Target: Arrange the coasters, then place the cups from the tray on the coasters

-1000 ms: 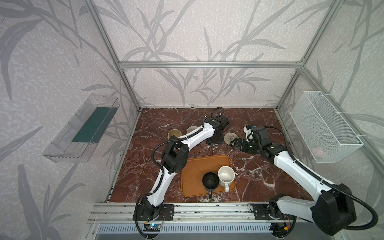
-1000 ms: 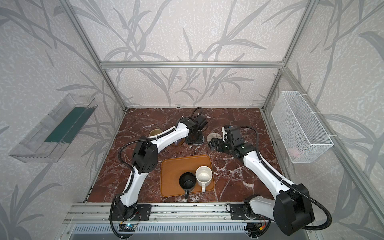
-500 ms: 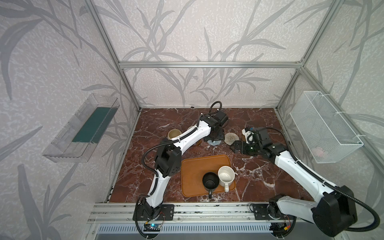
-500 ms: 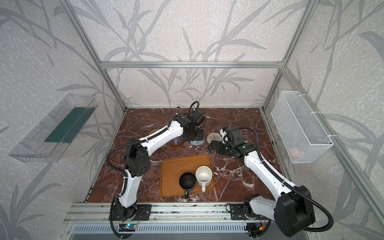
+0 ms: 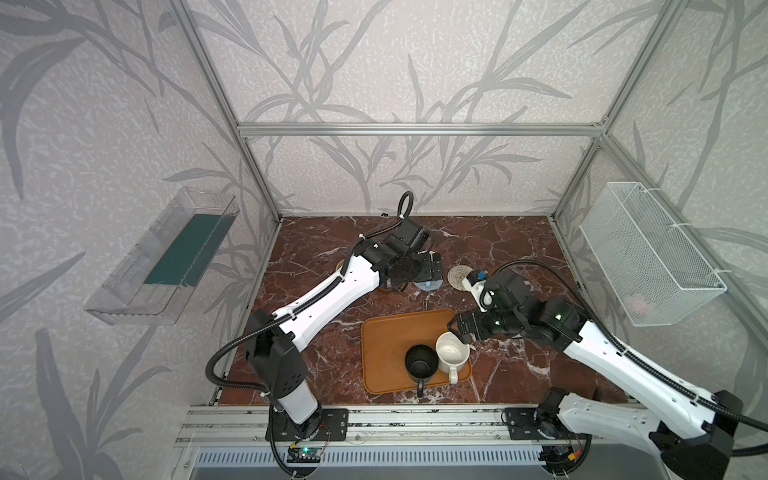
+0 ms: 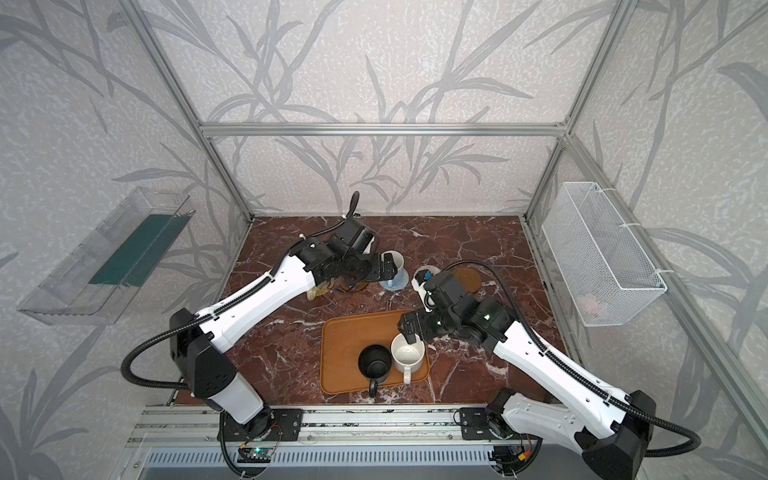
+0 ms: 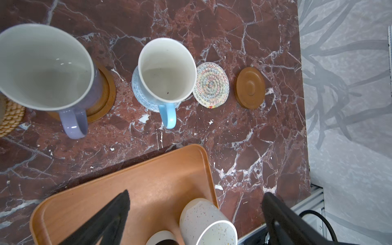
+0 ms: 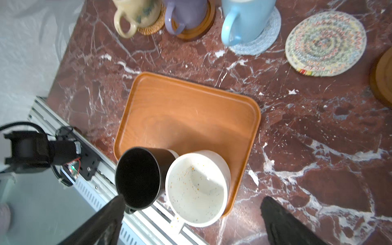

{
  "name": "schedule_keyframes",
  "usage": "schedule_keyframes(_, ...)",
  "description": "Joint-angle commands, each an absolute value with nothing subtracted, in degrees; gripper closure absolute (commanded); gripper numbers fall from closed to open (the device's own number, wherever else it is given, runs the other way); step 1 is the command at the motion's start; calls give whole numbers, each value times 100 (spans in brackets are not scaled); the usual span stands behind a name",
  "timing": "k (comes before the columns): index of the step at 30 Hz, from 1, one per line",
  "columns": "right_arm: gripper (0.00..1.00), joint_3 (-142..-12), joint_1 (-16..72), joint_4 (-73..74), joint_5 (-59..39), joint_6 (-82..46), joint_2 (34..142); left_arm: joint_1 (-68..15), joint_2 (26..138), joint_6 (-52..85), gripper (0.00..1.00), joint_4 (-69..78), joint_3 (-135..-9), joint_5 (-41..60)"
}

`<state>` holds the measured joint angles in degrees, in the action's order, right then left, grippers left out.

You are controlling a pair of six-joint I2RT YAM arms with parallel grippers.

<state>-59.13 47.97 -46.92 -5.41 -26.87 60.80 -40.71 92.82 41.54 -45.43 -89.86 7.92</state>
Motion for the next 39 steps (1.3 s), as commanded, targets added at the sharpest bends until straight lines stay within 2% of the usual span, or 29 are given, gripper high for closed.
schedule_keyframes(1,1,-6129,5346,-5303,32,-3182,6036,-3974,8787,3882,1,-4308,-8611,1311)
schedule_keyframes(7,3,-6266,6516,-5712,711,-3869,6049,-3878,7917,3942,1,-4372,-7864,1650)
schedule_keyframes(16,10,-6244,7676,-5281,1055,-4642,6553,-3781,7082,4431,1,-4182,-6793,2465)
schedule_keyframes(28,26,-6234,8259,-4407,784,-5051,7461,-3631,6245,4655,1,-4248,-5779,2289)
schedule_keyframes(39,40,-6198,8383,-4637,720,-5440,7886,-3427,5648,4730,1,-4452,-5158,2154)
